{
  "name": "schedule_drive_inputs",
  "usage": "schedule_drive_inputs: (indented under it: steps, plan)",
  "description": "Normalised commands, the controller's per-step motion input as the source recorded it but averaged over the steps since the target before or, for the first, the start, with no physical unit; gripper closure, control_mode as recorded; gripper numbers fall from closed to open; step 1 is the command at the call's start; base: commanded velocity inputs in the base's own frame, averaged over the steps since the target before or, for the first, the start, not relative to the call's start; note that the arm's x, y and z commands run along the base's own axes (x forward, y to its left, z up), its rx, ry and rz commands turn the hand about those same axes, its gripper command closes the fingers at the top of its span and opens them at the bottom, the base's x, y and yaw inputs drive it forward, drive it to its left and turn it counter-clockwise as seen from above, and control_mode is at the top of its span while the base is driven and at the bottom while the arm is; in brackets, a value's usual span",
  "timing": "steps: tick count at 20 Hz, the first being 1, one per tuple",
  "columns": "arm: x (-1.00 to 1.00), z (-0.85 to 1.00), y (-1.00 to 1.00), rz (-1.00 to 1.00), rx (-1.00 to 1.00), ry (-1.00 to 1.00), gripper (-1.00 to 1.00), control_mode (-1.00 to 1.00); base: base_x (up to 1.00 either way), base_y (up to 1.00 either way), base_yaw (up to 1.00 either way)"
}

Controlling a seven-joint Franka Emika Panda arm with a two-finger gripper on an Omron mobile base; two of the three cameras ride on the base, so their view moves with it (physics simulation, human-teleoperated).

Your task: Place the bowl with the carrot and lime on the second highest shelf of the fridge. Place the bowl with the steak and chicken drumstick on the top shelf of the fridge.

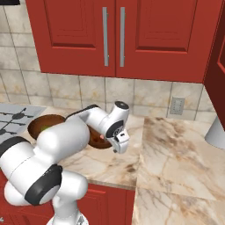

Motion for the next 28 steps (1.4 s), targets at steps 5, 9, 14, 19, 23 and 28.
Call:
schedule_drive_inputs:
  steps: [5, 9, 14, 19, 23, 28]
  plan:
    - [0.14, -0.31, 0.13, 0.0, 0.0, -0.02, -1.0, -1.0, 0.0, 0.0, 0.0]
    - [0.08, -0.16, 0.11, 0.0, 0.0, -0.07, -1.0, -1.0, 0.0, 0.0, 0.0]
    - [-0.25, -0.06, 0.1, 0.0, -0.01, -0.16, -1.0, -1.0, 0.0, 0.0, 0.0]
    - [0.34, -0.23, 0.23, -0.02, -0.03, -0.1, -1.0, -1.0, 0.0, 0.0, 0.0]
    - [0.52, -0.18, 0.22, -0.05, 0.0, 0.01, 1.0, -1.0, 0.0, 0.0, 0.0]
    - [-0.01, 0.0, 0.0, 0.0, 0.0, 0.0, 1.0, -1.0, 0.0, 0.0, 0.0]
